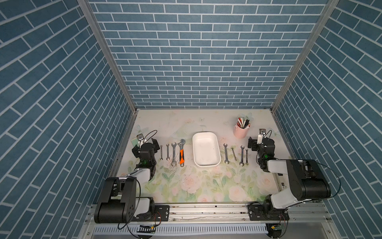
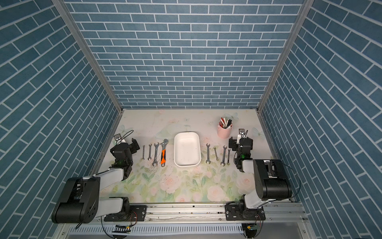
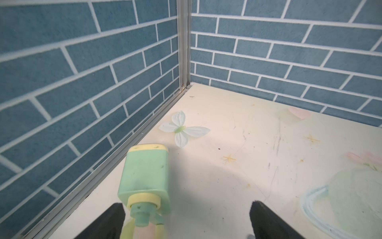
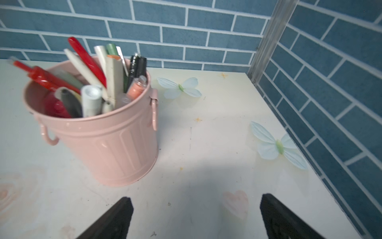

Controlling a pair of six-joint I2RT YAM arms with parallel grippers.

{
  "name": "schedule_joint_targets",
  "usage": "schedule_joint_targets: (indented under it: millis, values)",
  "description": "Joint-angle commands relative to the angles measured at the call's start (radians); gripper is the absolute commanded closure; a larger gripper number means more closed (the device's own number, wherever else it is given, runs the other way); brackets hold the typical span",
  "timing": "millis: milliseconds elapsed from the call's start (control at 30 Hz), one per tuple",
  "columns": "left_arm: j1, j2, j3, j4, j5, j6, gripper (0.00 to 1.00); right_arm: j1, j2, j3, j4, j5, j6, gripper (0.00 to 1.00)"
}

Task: Take out the wrench from the storage box
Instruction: Reset both arms

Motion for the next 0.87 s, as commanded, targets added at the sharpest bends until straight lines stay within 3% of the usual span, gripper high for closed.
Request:
schedule_joint_targets:
  millis: [0,100,233,333,833]
  values:
    - [0.008,0.066,-0.047,0.293,0.131,0.059,0.00,0.000,-0.013,-0.053,0.140,-0.042,-0.029,0.00]
    - [0.005,0.116,-0.008,0.271,0.159,0.076,0.00,-0.001,-0.031,-0.120,0.246,-0.038,-0.025,0.00]
    - [0.003,0.110,-0.092,0.419,0.253,0.115,0.00,-0.004,-0.001,-0.213,0.435,-0.085,-0.038,0.00]
    - [-0.003,0.177,-0.072,0.450,0.284,0.139,0.00,-0.010,-0.008,-0.202,0.397,-0.093,-0.033,0.00]
    - [-0.027,0.181,-0.075,0.448,0.251,0.155,0.00,-0.021,-0.005,-0.189,0.383,-0.116,-0.029,0.00]
